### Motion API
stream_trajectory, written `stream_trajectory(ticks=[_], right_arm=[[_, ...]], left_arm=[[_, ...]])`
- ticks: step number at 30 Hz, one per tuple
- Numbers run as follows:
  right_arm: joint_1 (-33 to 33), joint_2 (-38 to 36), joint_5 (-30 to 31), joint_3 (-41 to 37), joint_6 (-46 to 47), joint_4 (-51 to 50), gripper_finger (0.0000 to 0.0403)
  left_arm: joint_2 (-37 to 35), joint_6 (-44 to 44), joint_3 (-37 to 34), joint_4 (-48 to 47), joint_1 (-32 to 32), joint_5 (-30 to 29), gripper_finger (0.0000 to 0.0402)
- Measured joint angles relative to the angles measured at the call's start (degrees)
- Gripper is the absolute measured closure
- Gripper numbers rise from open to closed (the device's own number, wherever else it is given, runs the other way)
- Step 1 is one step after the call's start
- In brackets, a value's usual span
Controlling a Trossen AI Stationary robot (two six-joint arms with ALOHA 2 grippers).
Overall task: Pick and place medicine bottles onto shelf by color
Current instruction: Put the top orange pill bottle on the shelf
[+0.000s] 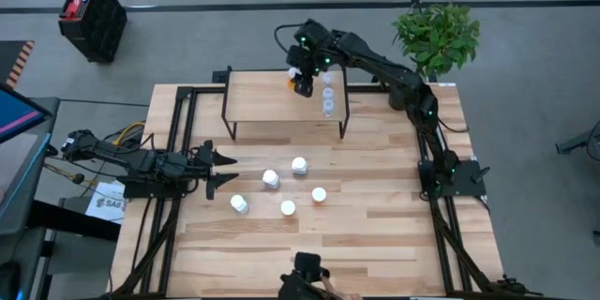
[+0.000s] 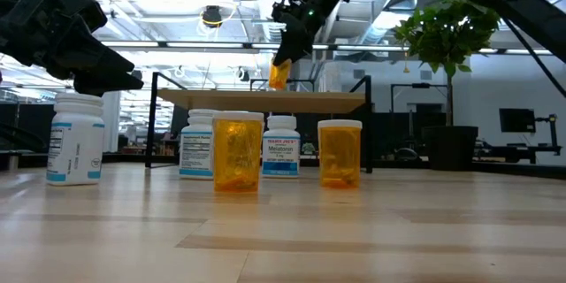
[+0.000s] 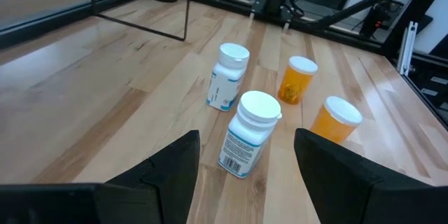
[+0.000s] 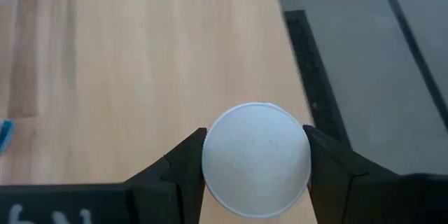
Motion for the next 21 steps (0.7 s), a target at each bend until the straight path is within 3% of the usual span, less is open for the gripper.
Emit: stream_trajectory(ticks=[13, 21], right_arm=[[0.3, 2.2, 4.7, -0.2, -0.5, 1.9, 0.0202], [0.3, 2.1, 4.8, -0.2, -0.5, 0.7, 0.0178]], left_arm=[[0.0, 0.0, 0.0, 0.0, 0.0, -0.1, 0.0180], [0.0, 0.0, 0.0, 0.0, 0.0, -0.1, 0.0180]])
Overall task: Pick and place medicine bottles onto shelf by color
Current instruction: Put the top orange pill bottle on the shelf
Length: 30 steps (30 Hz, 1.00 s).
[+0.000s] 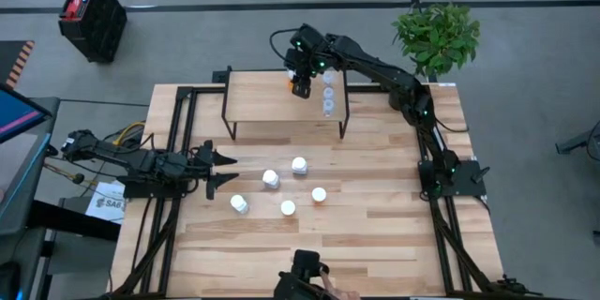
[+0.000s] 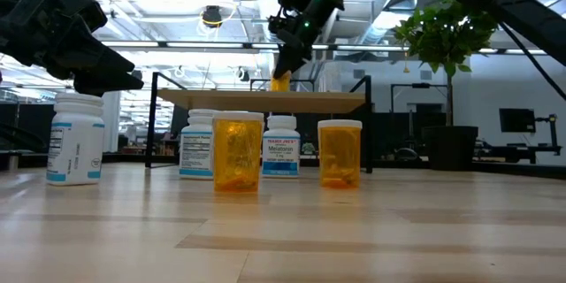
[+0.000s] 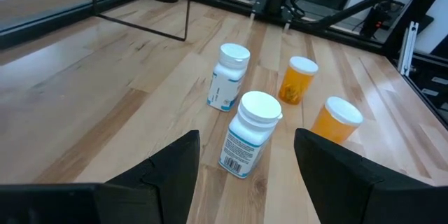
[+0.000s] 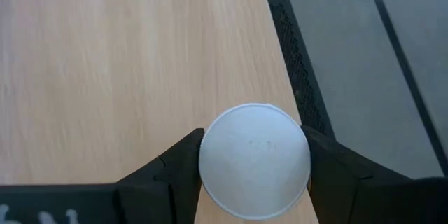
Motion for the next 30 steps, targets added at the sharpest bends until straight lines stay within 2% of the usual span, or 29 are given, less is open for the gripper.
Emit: stream_trajectory(ticks=[16, 30], right_arm=[[0.2, -0.1, 0.0, 0.0, -0.1, 0.3, 0.0157], [1.6, -0.1, 0.0, 0.0, -1.1, -0.4, 0.0156]], left_arm=[[0.0, 0.0, 0.0, 0.0, 0.0, -0.1, 0.0180], [0.0, 0.0, 0.0, 0.0, 0.0, -0.1, 0.0180]])
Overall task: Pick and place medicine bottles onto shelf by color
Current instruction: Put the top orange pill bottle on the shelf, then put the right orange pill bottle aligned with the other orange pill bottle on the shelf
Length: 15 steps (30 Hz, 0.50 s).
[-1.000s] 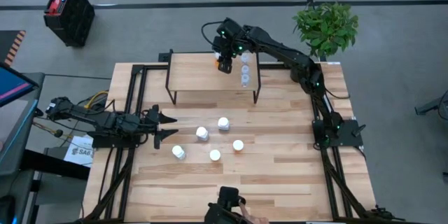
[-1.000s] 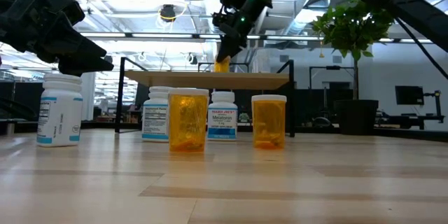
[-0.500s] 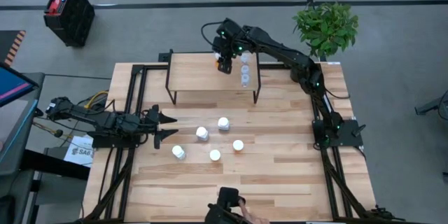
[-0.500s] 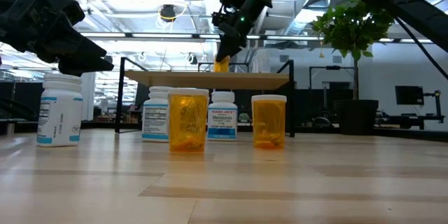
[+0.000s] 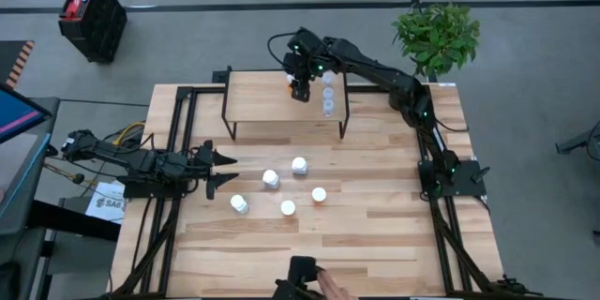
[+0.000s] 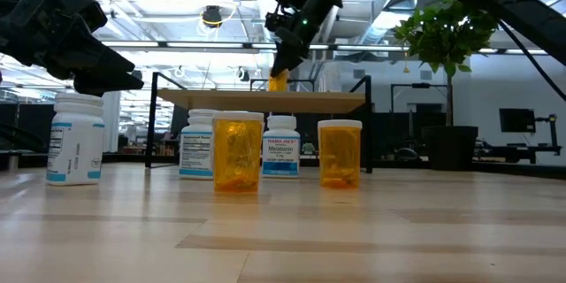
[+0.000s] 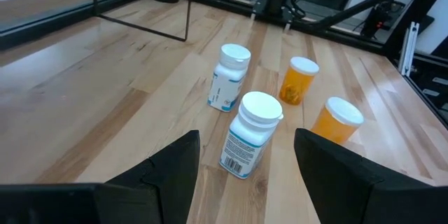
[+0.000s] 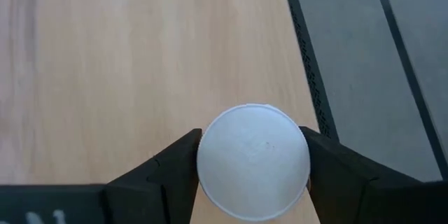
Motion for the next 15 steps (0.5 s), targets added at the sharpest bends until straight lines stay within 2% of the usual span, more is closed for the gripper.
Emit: stream_trajectory(ticks=[9, 15], right_arm=[[0.6, 0.0, 0.0, 0.0, -2.7, 0.2, 0.0107], [0.6, 0.0, 0.1, 1.2, -3.4, 1.0, 0.0099]], left_arm=[[0.0, -0.3, 0.0, 0.0, 0.0, 0.0, 0.0180], [0.0, -0.3, 0.0, 0.0, 0.0, 0.0, 0.0180]])
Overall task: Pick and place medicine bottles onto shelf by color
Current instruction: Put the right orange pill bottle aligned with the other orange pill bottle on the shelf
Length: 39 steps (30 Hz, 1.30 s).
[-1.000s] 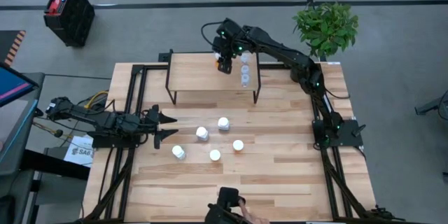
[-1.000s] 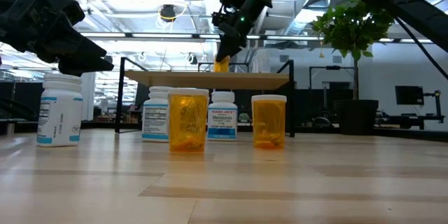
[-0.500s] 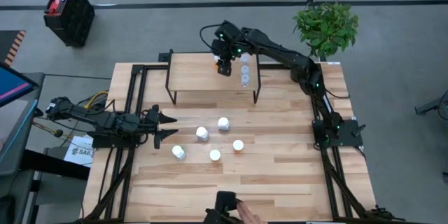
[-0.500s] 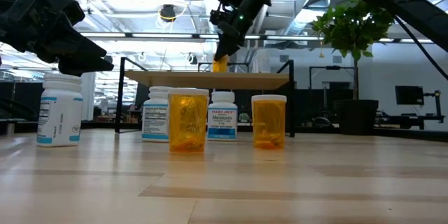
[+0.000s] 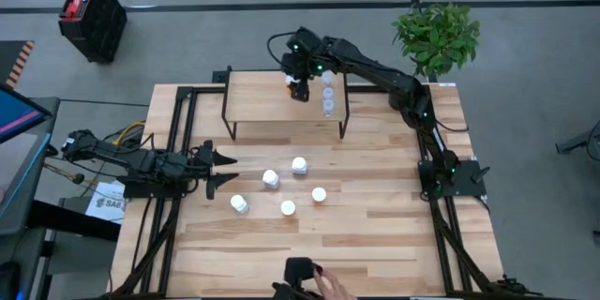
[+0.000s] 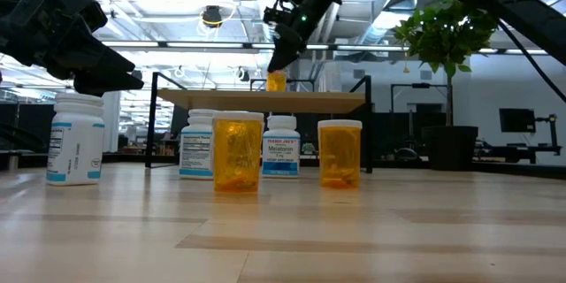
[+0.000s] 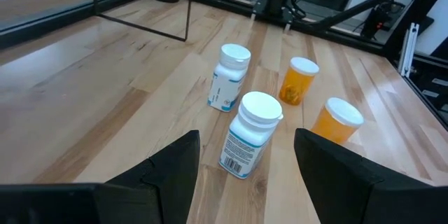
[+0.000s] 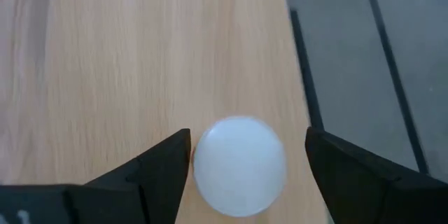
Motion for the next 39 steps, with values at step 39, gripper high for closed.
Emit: stream_trajectory(ticks=[39], right_arm=[[31.2, -23.5, 0.1, -20.4, 29.4, -30.7, 0.0104]], left_arm=[[0.0, 1.1, 0.0, -0.1, 0.0, 0.0, 0.0180]])
